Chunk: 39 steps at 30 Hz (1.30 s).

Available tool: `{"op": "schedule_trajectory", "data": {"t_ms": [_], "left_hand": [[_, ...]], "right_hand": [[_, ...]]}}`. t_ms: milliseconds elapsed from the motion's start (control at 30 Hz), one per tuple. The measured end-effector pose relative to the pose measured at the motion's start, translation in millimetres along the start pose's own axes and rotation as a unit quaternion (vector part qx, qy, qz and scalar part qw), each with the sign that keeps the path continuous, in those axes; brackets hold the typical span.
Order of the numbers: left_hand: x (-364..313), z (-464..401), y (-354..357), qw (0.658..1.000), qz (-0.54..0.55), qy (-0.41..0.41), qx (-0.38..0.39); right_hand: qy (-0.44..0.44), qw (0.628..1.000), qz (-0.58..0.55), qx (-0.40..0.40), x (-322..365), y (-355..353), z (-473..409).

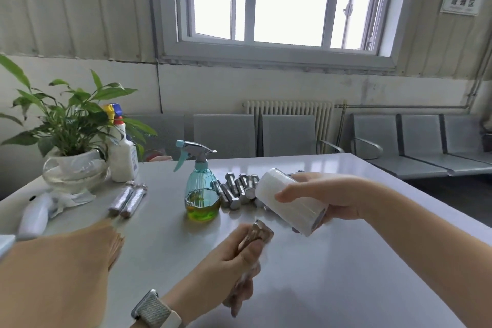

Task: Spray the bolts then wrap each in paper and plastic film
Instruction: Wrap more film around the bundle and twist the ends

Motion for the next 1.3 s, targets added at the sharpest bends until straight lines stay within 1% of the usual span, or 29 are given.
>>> {"op": "schedule_trajectory", "data": {"t_ms": [200, 400, 500, 567, 700, 767, 900, 1000, 1100, 1200, 1267, 1300], "left_hand": [[0.4, 2.1, -0.1, 0.998, -0.019, -0.053, -0.035], [1.0, -0.5, 1.1, 0.996, 0.002, -0.006, -0.094], [0.3, -0.9, 0.9, 0.994, 0.004, 0.017, -0.111], [1.1, -2.5, -0.5, 0.991, -0.013, 0.036, -0.129], [3.5, -2.8, -4.0, 0.983, -0.057, 0.054, -0.166], [4.5, -2.5, -4.9, 0.981, -0.06, 0.054, -0.176], [3.6, -2.4, -4.6, 0.975, -0.06, 0.089, -0.195], [5.1, -4.0, -4.8, 0.974, -0.061, 0.086, -0.199], [5.2, -5.6, -3.6, 0.978, -0.028, 0.065, -0.194], [3.8, -5.8, -2.7, 0.984, 0.046, 0.054, -0.163], [2.0, -6.2, -3.2, 0.982, 0.104, 0.041, -0.149], [1.5, -7.2, -4.0, 0.979, 0.14, 0.03, -0.145]], "right_hand": [[-0.033, 0.996, 0.087, -0.001, 11.6, 13.1, -4.1], [-0.069, 0.979, 0.185, -0.041, 10.5, 29.8, -10.4], [-0.1, 0.974, 0.194, -0.054, 11.9, 37.4, -9.9], [-0.113, 0.97, 0.203, -0.07, 15.5, 39.1, -9.3], [-0.108, 0.97, 0.202, -0.078, 25.7, 37.2, -10.4], [-0.107, 0.971, 0.2, -0.078, 27.9, 36.2, -11.6], [-0.105, 0.971, 0.2, -0.077, 28.7, 37.4, -11.7], [-0.114, 0.972, 0.192, -0.076, 25.2, 39.5, -10.9], [-0.139, 0.971, 0.184, -0.065, 21.2, 45.7, -8.4], [-0.168, 0.958, 0.22, -0.079, 23.3, 55.8, -2.9], [-0.2, 0.933, 0.279, -0.106, 24.9, 63.0, -0.8], [-0.221, 0.911, 0.326, -0.122, 24.5, 67.2, -0.9]]}}
Point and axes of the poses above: each hand's wrist, its own z-axis away from the middle knuckle, its own y-axis out of the palm, x = y × z, the point moved 2 cm from there along -z, towards the middle knuckle, and after that the axes turned 13 degrees about -y, right-handed, at the moved point
